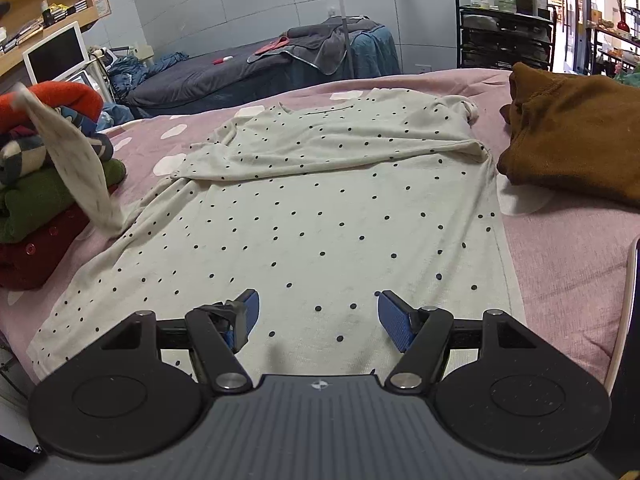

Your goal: Fold small clothes

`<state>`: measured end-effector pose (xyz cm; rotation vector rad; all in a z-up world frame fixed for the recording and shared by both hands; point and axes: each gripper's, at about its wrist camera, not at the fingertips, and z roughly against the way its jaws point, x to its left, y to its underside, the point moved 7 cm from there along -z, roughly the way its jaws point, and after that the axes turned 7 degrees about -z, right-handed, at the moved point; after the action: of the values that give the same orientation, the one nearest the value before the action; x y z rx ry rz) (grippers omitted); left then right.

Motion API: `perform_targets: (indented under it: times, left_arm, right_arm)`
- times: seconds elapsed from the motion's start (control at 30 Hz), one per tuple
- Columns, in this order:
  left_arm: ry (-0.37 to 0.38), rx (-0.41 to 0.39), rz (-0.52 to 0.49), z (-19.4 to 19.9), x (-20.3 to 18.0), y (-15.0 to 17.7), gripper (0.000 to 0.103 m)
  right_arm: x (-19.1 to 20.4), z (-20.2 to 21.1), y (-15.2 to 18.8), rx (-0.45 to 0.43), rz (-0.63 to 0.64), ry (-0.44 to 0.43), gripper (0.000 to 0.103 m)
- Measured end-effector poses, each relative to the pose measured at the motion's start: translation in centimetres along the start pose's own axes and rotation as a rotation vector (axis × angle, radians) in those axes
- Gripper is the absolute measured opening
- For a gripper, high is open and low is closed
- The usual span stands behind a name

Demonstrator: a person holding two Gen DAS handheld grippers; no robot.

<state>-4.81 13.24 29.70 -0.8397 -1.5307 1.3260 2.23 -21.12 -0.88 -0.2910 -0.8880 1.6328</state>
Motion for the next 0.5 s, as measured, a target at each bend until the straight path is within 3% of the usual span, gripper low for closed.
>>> perform_targets:
  times: [0.1, 0.2, 0.3, 0.37, 0.5]
  left_arm:
    - [0.081, 0.034, -0.037, -0.5, -2.8, 0.0, 0.009]
    - [0.137, 0.134, -0.082, -0.6, -5.6, 2.7, 0.015]
    - [0.222, 0.301, -0.042, -1.4, -7.1, 8.4, 0.029]
    - [0.236, 0.436, -0.024, -2.6, -7.3, 13.0, 0.051]
    - [0.231, 0.653, -0.084, -4.9, -7.3, 22.2, 0.053]
  right_arm:
    - [-0.1, 0.0, 0.0, -0.002, -0.006, -0.005, 0.103]
    - [0.2, 0.1, -0.2, -0.006, -0.002, -0.016, 0.103]
    - [0.8, -0.2, -0.4, 0.002, 0.024, -0.03, 0.103]
    - [1.2, -0.4, -0.6, 0.001, 0.044, -0.028, 0.103]
    - [2.1, -0.7, -0.6, 0.008, 0.061, -0.036, 0.103]
